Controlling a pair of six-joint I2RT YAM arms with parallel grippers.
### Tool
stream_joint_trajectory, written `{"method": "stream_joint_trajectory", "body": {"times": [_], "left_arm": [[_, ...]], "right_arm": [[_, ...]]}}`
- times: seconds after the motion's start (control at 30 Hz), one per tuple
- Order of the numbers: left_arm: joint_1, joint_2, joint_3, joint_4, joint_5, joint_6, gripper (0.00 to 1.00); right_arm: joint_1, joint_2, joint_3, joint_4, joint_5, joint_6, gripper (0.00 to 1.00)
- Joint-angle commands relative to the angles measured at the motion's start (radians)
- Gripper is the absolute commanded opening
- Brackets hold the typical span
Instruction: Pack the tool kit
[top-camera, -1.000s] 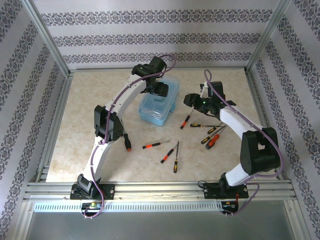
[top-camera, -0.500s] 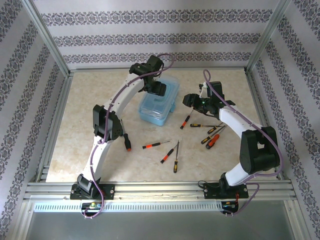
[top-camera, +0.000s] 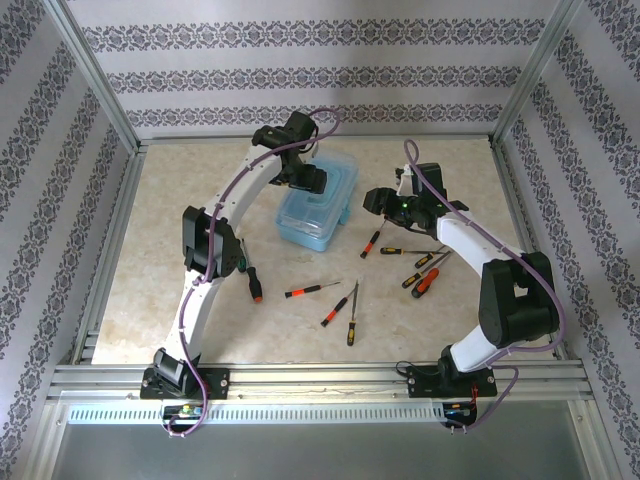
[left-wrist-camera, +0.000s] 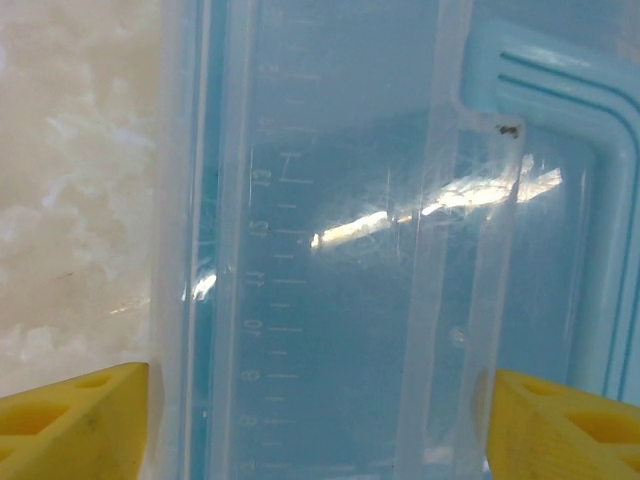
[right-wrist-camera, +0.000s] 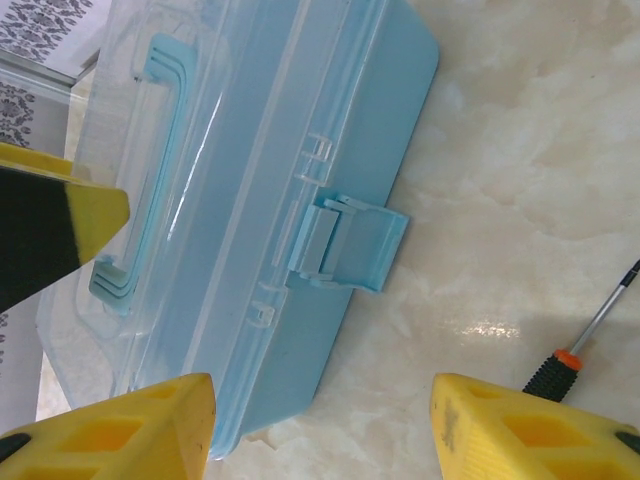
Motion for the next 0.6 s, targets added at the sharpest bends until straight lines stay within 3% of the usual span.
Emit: {"method": "stream_joint_trajectory", "body": {"times": [0.0,0.33,0.57], "left_arm": [[0.007,0.025,-0.017,-0.012,0.039,0.027,0.82],[0.001,0.022,-0.066,-0.015,0.083,0.018,0.71],[0.001,0.004,-0.149,0.017,0.069,0.009,0.75]], "right_arm": [[0.008,0.006,0.007,0.012,-0.015,0.004,0.6],[0.008,0.021,-0.002,0.062,-0.049,0.048,0.6],[-0.025,-0.001,-0.026,0.068,-0.065,0.045,0.63]]}}
